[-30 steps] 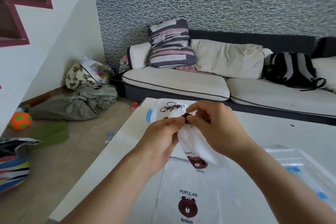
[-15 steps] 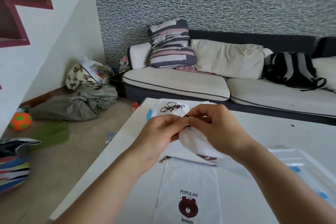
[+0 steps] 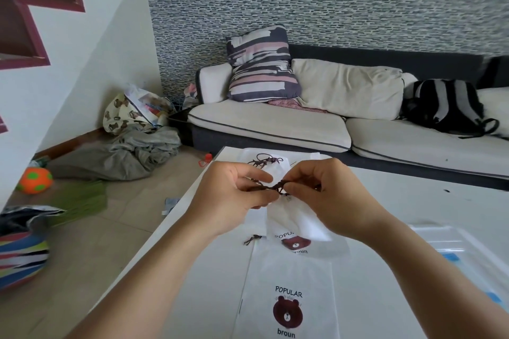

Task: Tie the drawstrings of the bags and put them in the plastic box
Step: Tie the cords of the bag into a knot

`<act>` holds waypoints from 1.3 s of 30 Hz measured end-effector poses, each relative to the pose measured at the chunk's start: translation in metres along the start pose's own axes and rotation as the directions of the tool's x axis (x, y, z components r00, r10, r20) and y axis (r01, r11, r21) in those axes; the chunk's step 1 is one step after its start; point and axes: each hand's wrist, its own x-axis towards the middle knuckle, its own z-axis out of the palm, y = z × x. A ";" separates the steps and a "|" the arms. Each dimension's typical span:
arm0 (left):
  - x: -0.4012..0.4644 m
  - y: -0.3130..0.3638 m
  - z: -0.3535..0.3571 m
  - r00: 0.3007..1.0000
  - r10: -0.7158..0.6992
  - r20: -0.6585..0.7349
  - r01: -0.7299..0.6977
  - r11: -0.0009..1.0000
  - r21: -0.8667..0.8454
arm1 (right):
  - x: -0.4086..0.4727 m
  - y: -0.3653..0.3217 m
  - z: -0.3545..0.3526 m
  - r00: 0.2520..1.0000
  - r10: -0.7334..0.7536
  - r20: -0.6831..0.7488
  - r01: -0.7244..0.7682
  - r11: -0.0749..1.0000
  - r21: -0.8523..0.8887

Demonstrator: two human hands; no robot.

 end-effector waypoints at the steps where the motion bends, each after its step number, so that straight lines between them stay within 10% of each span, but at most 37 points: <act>1: 0.001 0.000 -0.001 1.000 0.021 0.000 -0.021 0.999 0.035 | 0.000 0.001 -0.002 1.000 0.004 0.004 -0.004 1.000 0.003; 8: 0.001 -0.010 0.001 0.964 0.256 0.070 -0.265 0.910 0.318 | -0.001 0.003 -0.007 0.994 0.096 0.056 -0.109 0.940 0.324; 15: 0.002 -0.014 0.001 0.907 0.420 -0.028 -0.357 0.803 0.477 | 0.001 0.017 -0.023 0.944 0.272 0.186 -0.321 0.637 0.701; 28: 0.012 -0.022 -0.008 0.912 0.404 -0.066 -0.307 0.782 0.542 | 0.005 0.026 -0.024 0.924 0.348 0.158 -0.320 0.477 0.819; 32: 0.006 -0.022 0.011 0.993 0.044 -0.109 -0.035 0.996 0.084 | 0.004 0.028 -0.018 0.936 0.302 0.180 -0.327 0.559 0.762; 36: 0.001 -0.014 0.036 0.965 -0.227 -0.133 0.160 0.907 -0.389 | -0.002 0.022 0.001 0.921 0.304 0.242 -0.347 0.925 0.157; 39: 0.009 -0.009 0.040 0.963 -0.255 -0.085 0.157 0.791 -0.592 | -0.002 0.034 0.034 0.977 0.213 0.014 -0.209 0.969 -0.132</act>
